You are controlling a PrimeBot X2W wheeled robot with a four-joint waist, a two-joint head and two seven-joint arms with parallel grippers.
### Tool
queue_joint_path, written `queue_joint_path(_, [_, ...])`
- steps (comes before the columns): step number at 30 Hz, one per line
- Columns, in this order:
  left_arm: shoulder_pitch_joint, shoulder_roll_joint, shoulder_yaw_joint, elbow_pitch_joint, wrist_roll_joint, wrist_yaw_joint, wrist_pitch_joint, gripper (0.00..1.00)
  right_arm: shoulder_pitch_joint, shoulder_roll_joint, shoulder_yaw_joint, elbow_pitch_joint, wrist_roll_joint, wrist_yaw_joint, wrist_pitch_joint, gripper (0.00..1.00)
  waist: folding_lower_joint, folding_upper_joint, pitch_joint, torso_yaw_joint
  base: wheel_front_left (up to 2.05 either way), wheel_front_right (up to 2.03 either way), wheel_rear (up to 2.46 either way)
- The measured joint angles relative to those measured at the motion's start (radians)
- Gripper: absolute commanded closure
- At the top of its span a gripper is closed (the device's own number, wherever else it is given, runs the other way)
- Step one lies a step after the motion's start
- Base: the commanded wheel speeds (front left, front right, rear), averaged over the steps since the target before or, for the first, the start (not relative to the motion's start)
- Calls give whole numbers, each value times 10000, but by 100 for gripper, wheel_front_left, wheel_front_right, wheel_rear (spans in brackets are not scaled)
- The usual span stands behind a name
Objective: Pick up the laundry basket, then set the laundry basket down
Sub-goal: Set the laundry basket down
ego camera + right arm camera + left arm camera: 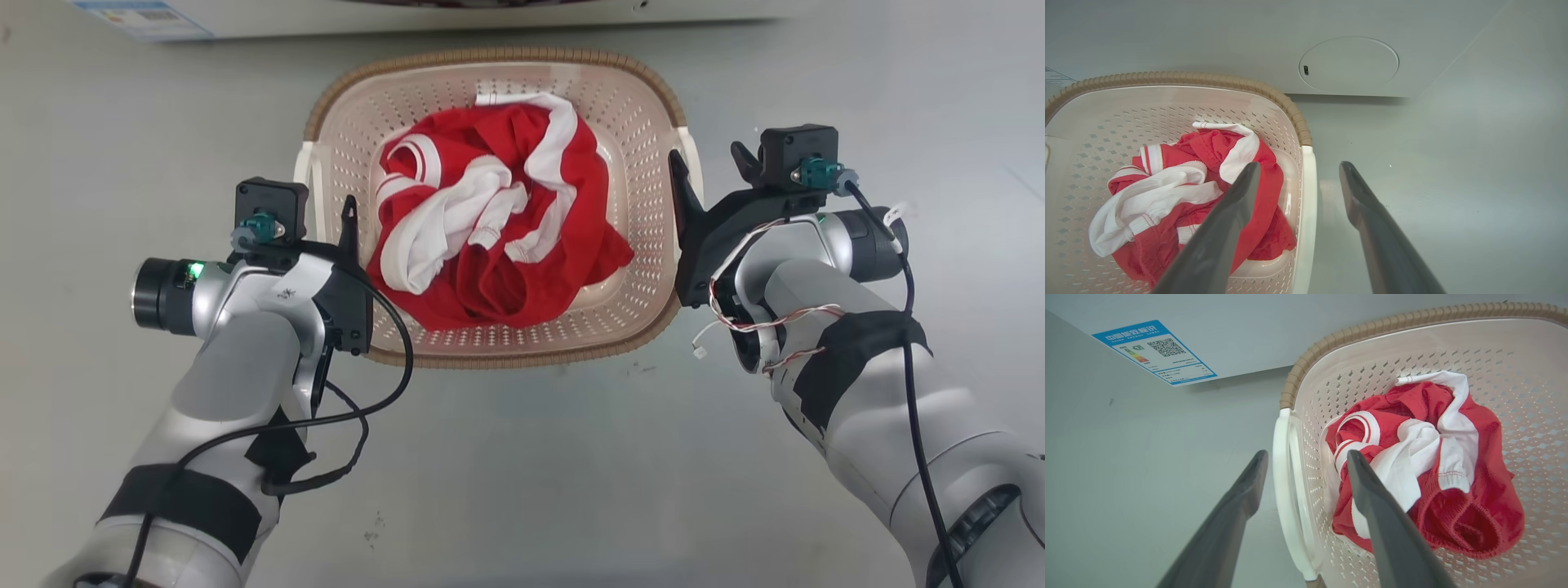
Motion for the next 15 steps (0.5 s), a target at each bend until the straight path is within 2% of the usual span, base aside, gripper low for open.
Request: queue_joint_path(15, [1259, -98, 209, -27, -297, -374, -573, 0, 1062, 8, -48, -84, 182, 92, -401, 0, -1, 0, -1721, -33, 0, 0, 0])
